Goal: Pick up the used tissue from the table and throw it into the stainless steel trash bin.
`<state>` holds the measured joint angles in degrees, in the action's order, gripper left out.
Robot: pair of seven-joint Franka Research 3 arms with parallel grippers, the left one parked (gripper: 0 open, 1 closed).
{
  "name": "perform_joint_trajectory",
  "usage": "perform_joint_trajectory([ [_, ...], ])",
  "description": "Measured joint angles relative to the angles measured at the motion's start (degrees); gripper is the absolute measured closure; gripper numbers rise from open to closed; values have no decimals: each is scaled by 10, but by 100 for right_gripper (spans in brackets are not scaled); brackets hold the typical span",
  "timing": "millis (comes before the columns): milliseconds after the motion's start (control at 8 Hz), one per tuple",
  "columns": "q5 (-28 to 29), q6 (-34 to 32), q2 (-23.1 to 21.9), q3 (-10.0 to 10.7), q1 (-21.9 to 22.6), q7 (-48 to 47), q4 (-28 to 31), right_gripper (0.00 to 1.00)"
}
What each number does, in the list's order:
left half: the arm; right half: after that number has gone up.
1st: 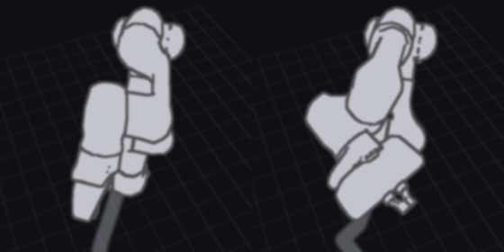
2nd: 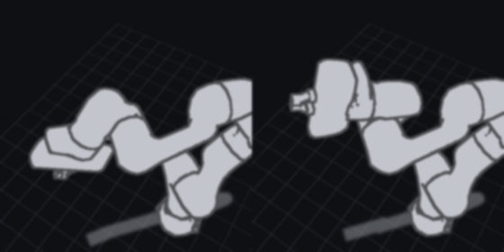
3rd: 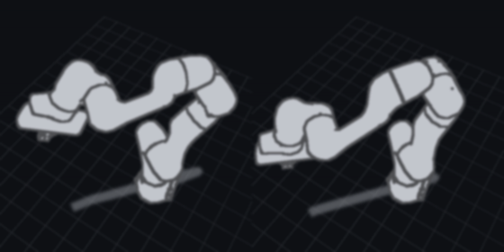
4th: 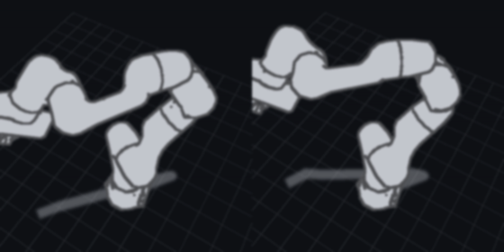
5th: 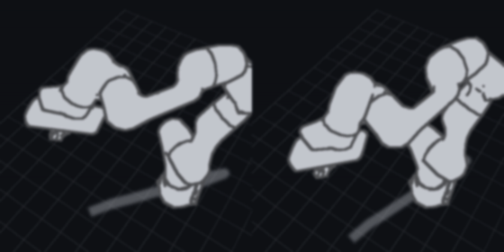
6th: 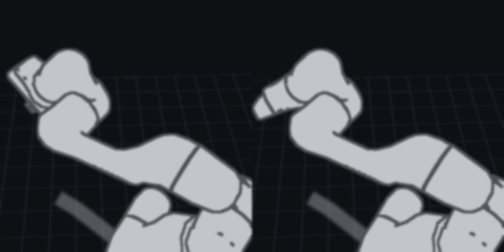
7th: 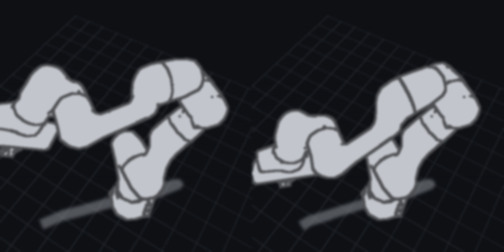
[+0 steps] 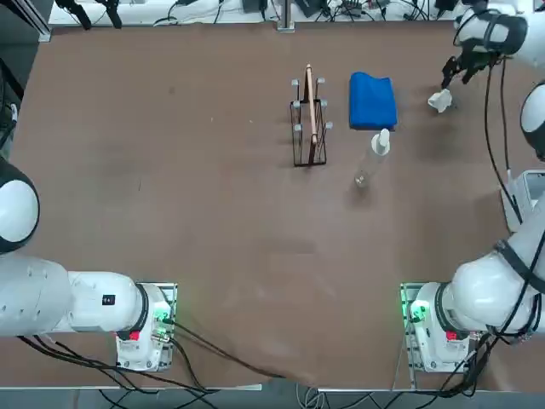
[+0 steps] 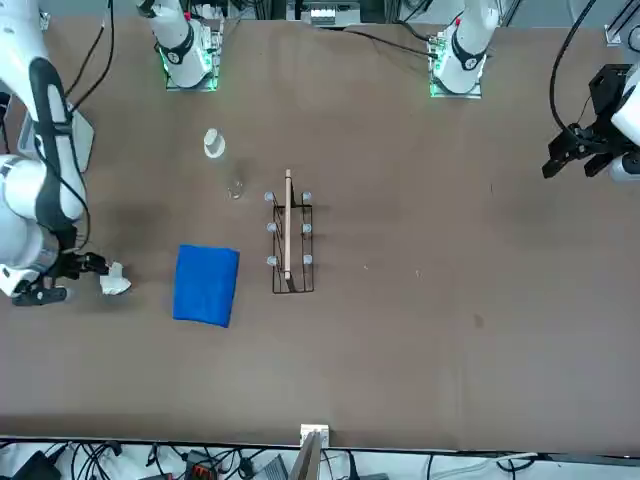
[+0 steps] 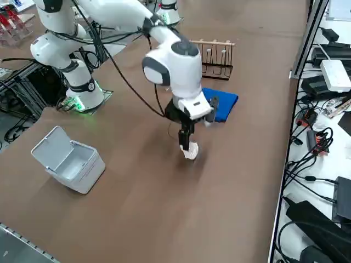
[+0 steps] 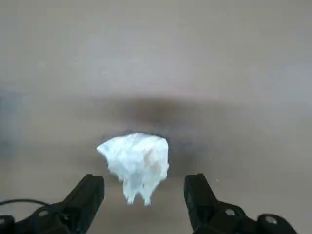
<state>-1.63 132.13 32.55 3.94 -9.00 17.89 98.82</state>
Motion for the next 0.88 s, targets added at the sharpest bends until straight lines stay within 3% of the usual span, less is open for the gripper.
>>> perform_joint_trajectory([
  [625,0,97,43,-5,5,-27,41,3],
  [750,0,108,44,-5,5,-27,48,9],
  [875,0,111,44,-5,4,-28,50,30],
])
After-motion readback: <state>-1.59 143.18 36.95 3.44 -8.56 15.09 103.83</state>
